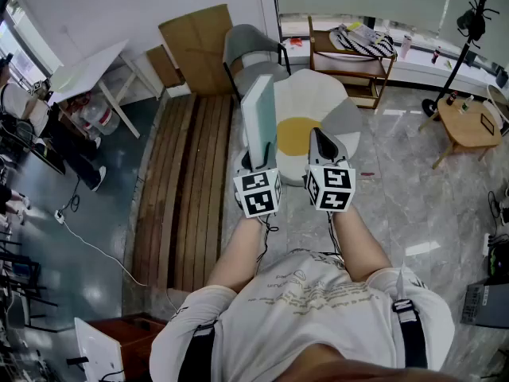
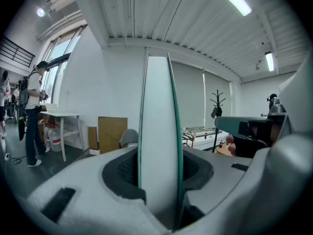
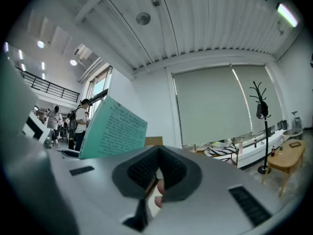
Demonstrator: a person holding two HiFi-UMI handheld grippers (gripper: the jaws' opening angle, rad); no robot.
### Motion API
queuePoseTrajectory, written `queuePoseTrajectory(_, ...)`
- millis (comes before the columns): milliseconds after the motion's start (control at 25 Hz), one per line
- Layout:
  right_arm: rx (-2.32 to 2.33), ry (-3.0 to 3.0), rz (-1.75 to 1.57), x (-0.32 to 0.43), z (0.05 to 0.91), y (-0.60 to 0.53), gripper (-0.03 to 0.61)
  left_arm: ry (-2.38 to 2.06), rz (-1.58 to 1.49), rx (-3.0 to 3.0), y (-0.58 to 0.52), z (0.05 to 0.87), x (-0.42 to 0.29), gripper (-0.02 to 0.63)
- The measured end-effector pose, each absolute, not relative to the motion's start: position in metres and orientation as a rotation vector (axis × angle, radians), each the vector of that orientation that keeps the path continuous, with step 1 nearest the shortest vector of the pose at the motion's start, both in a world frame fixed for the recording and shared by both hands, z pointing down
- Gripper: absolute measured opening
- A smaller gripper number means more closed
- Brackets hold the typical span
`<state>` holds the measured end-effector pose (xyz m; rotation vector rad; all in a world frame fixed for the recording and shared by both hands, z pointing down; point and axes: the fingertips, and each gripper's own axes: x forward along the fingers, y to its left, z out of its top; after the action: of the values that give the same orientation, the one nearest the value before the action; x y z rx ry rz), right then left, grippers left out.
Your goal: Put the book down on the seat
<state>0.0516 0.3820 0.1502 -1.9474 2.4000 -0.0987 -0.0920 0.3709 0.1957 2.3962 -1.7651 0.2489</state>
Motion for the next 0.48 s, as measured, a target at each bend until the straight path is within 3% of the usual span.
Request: queuePoseTrajectory(480,-1.878,2.457,-0.153,0.057,0.162,0.366,0.026,-1.756,0.253,2.354,0.357,0.202,-0.077,0.167)
